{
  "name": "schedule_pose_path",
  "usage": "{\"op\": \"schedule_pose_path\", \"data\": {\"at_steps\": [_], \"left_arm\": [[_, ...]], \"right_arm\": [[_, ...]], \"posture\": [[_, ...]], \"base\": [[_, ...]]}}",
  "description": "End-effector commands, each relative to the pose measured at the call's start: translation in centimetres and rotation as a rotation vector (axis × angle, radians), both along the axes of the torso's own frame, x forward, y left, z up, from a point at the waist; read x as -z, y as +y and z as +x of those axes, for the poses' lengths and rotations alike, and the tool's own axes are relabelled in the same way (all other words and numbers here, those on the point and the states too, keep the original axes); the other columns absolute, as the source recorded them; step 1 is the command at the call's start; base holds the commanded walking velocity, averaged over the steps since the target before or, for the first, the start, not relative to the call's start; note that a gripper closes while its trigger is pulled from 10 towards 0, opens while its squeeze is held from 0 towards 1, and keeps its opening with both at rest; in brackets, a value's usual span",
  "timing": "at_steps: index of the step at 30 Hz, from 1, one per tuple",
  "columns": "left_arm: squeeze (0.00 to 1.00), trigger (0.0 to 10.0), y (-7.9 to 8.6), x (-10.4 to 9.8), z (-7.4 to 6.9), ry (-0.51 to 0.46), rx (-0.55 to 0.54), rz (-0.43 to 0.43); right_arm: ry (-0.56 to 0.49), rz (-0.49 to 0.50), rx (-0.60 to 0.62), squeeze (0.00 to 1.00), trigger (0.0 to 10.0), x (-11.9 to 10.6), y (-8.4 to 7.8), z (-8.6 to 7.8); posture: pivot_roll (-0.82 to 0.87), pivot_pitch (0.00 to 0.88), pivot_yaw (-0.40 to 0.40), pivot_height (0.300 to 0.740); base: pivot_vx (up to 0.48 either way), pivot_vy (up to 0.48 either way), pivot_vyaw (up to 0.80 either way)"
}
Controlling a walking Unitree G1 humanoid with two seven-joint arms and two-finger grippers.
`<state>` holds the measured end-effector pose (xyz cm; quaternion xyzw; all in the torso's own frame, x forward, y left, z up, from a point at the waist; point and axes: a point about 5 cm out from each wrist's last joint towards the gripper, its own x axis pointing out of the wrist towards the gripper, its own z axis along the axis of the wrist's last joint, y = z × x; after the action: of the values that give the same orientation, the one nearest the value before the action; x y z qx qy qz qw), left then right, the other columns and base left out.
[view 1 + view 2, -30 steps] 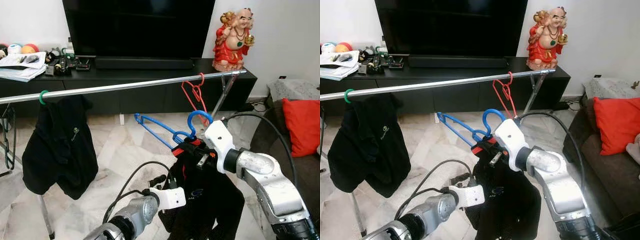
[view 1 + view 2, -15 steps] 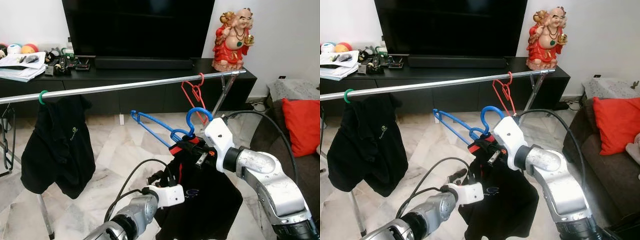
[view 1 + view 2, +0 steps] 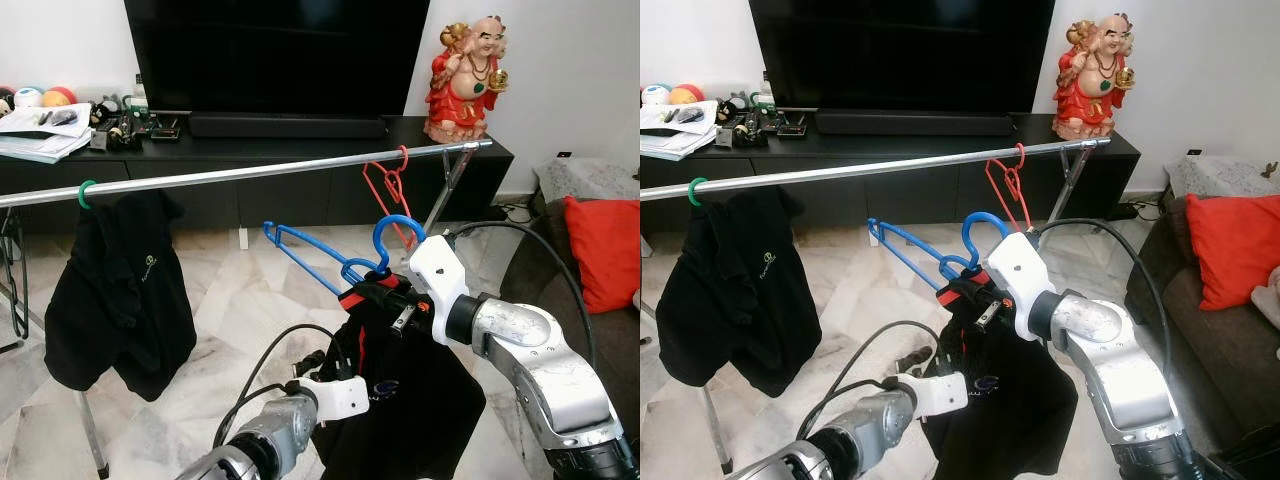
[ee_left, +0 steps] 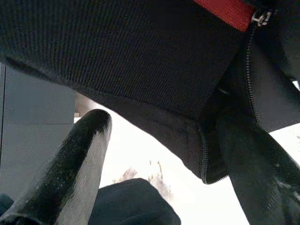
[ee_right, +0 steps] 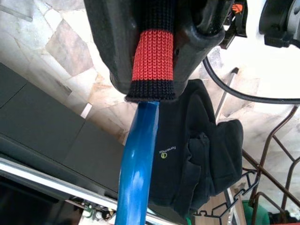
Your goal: Hang hanger
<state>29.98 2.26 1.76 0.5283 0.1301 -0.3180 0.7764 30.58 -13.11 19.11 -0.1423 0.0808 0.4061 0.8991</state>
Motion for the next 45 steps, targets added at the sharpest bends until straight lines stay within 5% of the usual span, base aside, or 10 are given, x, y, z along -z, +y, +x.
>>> {"op": "schedule_pose_path", "data": {"at_steps": [1, 7, 8, 10, 45], "left_arm": [[0.00, 10.0, 0.12, 0.23, -0.14, 0.001, -0.018, 0.010], [0.00, 10.0, 0.26, -0.17, 0.32, -0.012, -0.067, -0.014], [0.00, 9.0, 0.37, -0.13, 0.33, -0.003, -0.079, -0.021], [0.00, 0.0, 0.47, -0.06, 0.32, 0.009, -0.089, -0.028], [0.00, 0.0, 1.07, -0.11, 0.57, 0.029, -0.170, -0.107]], "right_arm": [[-0.074, 0.012, -0.012, 0.00, 0.0, -2.04, 0.15, -0.08], [-0.080, 0.014, -0.014, 0.00, 0.0, -2.23, 0.23, -0.18], [-0.081, 0.015, -0.013, 0.00, 0.0, -2.25, 0.24, -0.23], [-0.082, 0.016, -0.013, 0.00, 0.0, -2.28, 0.25, -0.30], [-0.075, 0.036, -0.019, 0.00, 0.0, -2.30, 0.47, -0.66]], "posture": [[-0.15, 0.000, -0.063, 0.740], [-0.15, 0.000, -0.061, 0.740], [-0.15, 0.000, -0.060, 0.740], [-0.15, 0.000, -0.059, 0.740], [-0.15, 0.000, -0.054, 0.740]], "base": [[0.000, 0.000, 0.00], [0.000, 0.000, 0.00], [0.000, 0.000, 0.00], [0.000, 0.000, 0.00], [0.000, 0.000, 0.00]]}}
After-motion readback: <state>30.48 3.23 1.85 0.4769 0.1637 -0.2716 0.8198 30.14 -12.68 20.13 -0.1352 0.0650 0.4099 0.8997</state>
